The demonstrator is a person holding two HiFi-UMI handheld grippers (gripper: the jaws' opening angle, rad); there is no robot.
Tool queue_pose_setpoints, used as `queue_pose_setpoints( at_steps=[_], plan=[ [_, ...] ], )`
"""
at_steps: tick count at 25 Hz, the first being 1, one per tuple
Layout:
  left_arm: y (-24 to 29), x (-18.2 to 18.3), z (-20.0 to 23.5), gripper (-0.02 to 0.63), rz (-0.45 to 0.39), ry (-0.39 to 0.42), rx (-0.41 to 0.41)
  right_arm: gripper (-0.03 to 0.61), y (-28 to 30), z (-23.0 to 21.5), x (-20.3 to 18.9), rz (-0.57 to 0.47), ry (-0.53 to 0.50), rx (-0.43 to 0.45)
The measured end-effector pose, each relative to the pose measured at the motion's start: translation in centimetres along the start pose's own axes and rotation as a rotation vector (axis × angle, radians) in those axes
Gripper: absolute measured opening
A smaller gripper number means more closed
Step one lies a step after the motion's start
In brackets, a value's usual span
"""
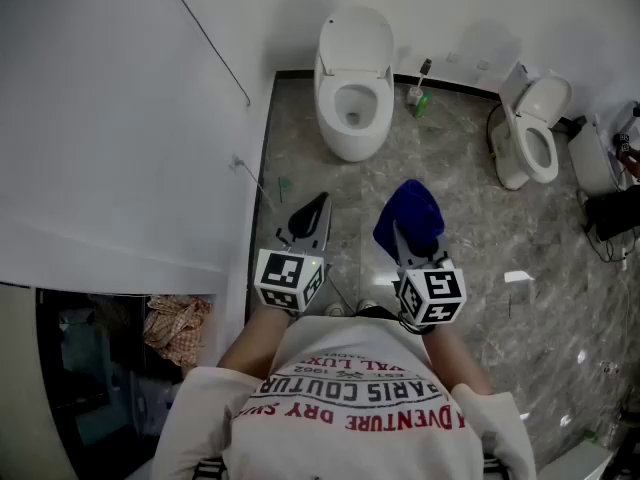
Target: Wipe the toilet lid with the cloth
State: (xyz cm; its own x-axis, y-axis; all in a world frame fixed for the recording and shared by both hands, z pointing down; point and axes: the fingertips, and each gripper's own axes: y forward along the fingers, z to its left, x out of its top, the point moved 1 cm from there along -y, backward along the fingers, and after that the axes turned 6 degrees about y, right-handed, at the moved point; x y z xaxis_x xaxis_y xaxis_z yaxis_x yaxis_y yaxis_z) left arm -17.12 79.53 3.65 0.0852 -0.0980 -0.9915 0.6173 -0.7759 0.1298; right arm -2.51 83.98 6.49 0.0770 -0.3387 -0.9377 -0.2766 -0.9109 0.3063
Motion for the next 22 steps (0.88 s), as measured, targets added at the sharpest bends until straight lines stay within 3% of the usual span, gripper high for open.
queue_pose_setpoints(
  at_steps=[22],
  plan=[
    [1.5, -1.2, 2.8, 0.006, 0.017, -0.060, 0.021, 0.098, 2.8, -0.5, -0.6, 0.044, 0.060, -0.009]
  ],
)
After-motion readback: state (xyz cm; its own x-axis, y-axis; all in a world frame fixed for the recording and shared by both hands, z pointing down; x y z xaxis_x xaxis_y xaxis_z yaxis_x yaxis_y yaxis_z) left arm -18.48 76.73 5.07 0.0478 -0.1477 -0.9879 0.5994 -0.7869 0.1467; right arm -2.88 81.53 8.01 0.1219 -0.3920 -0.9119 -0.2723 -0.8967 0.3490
